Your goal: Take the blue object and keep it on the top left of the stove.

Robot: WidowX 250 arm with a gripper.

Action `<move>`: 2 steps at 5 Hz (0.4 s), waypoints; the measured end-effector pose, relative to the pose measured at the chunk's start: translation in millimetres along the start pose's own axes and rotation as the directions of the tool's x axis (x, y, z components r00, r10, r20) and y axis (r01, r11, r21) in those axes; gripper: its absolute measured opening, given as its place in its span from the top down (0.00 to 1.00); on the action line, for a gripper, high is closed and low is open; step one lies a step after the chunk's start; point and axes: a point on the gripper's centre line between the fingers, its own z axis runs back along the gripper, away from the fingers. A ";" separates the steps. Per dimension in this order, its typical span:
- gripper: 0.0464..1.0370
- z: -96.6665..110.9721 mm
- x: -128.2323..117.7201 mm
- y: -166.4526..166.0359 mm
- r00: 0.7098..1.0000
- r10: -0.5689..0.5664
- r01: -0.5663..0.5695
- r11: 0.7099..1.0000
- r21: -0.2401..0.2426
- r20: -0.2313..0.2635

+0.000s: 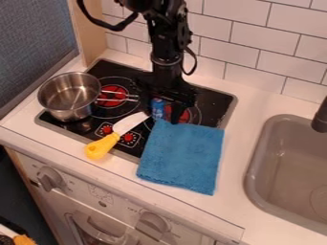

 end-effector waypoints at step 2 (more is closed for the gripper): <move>0.61 -2.5 -3.6 -4.8 1.000 0.005 -0.005 1.000 -0.027 0.003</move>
